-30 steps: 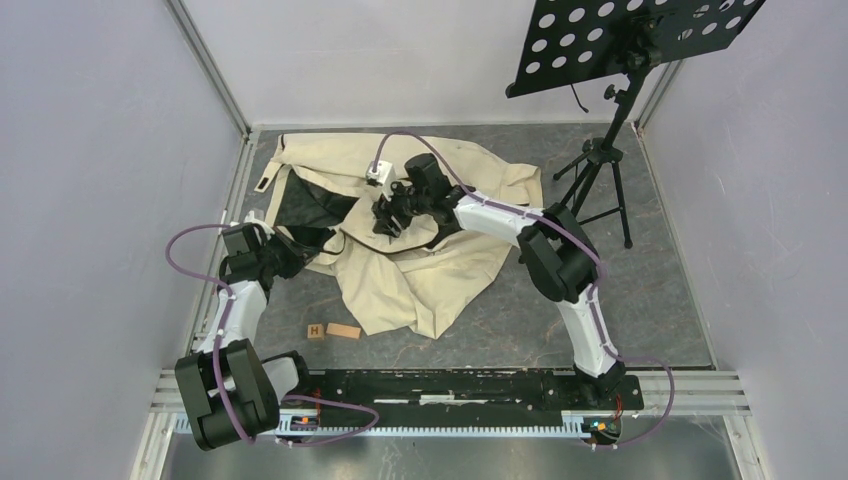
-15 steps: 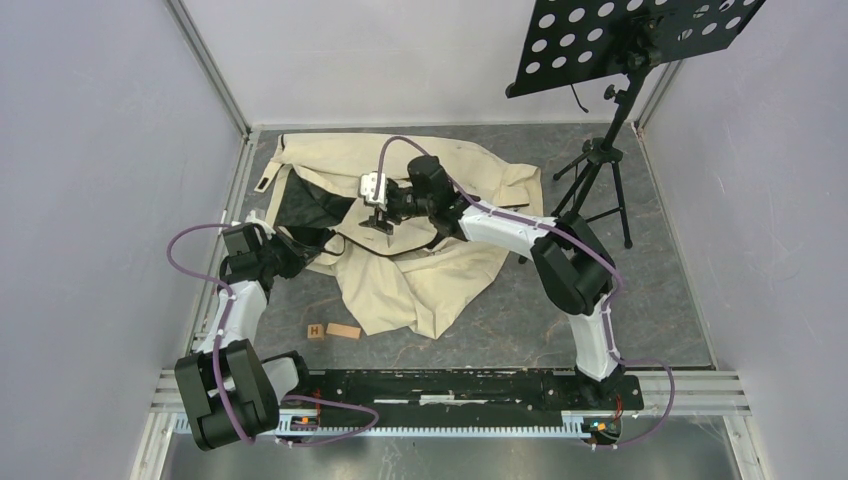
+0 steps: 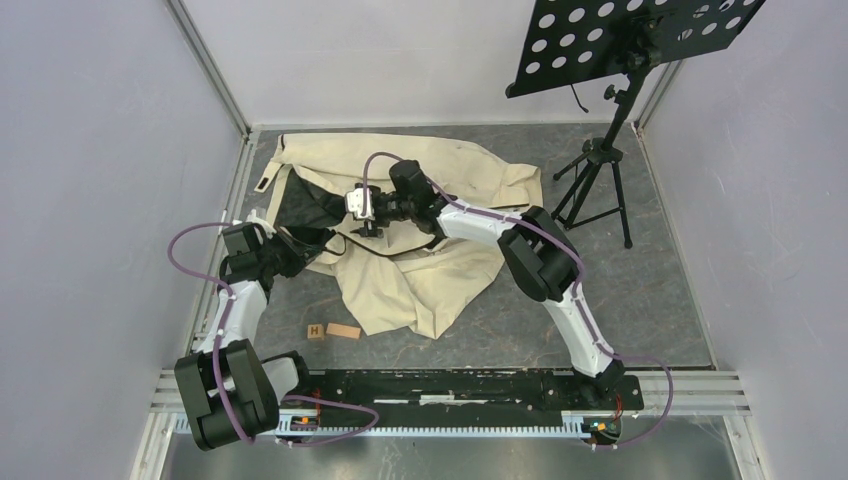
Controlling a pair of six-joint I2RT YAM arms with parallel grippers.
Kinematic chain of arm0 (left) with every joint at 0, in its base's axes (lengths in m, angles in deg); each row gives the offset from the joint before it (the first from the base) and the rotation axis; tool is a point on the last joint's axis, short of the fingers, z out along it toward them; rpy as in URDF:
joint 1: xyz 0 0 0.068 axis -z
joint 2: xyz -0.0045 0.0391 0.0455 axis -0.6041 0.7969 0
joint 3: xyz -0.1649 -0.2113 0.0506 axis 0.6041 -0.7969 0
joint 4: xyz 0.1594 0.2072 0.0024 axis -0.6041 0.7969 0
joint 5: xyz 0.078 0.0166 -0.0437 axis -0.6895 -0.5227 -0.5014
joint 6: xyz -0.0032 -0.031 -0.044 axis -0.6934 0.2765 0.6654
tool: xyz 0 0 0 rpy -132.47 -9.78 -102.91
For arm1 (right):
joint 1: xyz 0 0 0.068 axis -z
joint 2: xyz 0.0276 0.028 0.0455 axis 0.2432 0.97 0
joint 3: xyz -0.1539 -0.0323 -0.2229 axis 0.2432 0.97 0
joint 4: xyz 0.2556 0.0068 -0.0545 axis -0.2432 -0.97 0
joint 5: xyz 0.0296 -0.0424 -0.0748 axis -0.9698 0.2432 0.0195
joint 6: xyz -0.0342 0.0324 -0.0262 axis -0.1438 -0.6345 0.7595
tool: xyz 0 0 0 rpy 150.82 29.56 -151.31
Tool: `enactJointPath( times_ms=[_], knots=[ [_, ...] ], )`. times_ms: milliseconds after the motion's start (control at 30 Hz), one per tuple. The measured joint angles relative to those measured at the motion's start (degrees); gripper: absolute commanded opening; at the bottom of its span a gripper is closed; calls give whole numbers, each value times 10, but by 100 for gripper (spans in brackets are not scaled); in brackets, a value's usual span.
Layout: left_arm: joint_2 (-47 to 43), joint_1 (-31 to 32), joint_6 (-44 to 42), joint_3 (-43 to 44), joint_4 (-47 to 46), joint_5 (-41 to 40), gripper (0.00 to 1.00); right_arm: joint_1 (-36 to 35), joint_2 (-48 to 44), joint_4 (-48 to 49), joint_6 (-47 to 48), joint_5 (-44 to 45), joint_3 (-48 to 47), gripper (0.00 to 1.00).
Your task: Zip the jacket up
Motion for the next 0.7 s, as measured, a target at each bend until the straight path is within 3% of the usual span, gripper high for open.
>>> enactJointPath(
  times_ms=[367,700],
  knots=[
    [4,0,0,0,-3,3,2,0,51,-30,5,-11,-42,79],
    [5,3,0,0,-6,4,2,0,78,-36,-25,-53,-64,79]
  ],
)
